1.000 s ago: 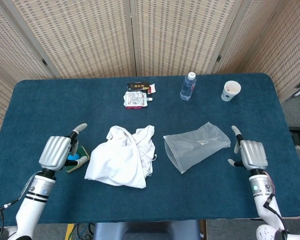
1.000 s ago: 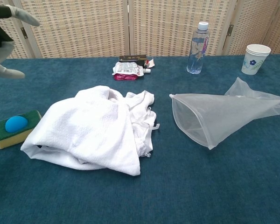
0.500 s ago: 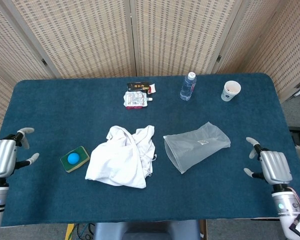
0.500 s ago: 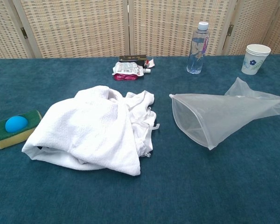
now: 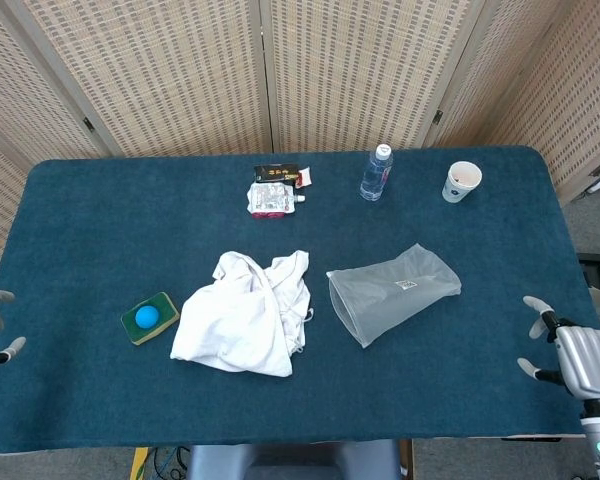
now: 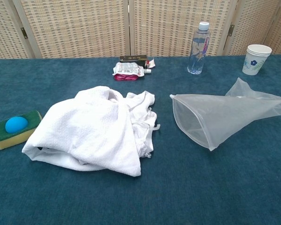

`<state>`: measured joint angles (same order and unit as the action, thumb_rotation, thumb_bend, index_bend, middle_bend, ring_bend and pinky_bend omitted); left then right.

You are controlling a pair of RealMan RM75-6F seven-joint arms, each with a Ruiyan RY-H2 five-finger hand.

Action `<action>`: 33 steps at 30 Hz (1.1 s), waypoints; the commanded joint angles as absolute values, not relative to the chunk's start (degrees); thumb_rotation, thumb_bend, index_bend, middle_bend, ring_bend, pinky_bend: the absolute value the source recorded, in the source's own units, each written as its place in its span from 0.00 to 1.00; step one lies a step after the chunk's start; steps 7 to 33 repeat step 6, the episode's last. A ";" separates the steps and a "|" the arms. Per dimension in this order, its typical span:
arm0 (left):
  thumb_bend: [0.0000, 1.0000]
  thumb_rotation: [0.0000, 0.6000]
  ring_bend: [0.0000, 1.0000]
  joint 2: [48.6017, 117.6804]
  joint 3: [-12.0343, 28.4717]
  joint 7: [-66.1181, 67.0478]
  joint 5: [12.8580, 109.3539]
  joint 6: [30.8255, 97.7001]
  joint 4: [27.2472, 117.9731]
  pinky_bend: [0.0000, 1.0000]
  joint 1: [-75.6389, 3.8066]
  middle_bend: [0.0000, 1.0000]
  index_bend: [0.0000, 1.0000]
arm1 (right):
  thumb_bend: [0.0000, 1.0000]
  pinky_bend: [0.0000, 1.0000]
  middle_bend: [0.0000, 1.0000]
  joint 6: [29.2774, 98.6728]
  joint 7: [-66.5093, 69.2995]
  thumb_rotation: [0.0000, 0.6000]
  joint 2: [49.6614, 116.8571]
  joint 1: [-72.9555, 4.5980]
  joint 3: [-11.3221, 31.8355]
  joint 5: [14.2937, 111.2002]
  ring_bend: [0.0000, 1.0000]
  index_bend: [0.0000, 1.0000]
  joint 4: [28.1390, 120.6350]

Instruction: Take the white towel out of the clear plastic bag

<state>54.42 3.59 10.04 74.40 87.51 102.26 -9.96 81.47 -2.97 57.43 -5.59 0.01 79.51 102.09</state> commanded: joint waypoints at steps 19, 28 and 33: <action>0.00 1.00 0.51 55.58 3.41 9.99 75.77 86.91 102.16 0.60 -9.19 0.58 0.37 | 0.00 0.62 0.49 81.00 -3.04 1.00 57.24 -5.53 0.52 79.89 0.49 0.22 102.31; 0.00 1.00 0.51 55.58 3.41 9.99 75.77 86.91 102.16 0.60 -9.19 0.58 0.37 | 0.00 0.62 0.49 81.00 -3.04 1.00 57.24 -5.53 0.52 79.89 0.49 0.22 102.31; 0.00 1.00 0.51 55.58 3.41 9.99 75.77 86.91 102.16 0.60 -9.19 0.58 0.37 | 0.00 0.62 0.49 81.00 -3.04 1.00 57.24 -5.53 0.52 79.89 0.49 0.22 102.31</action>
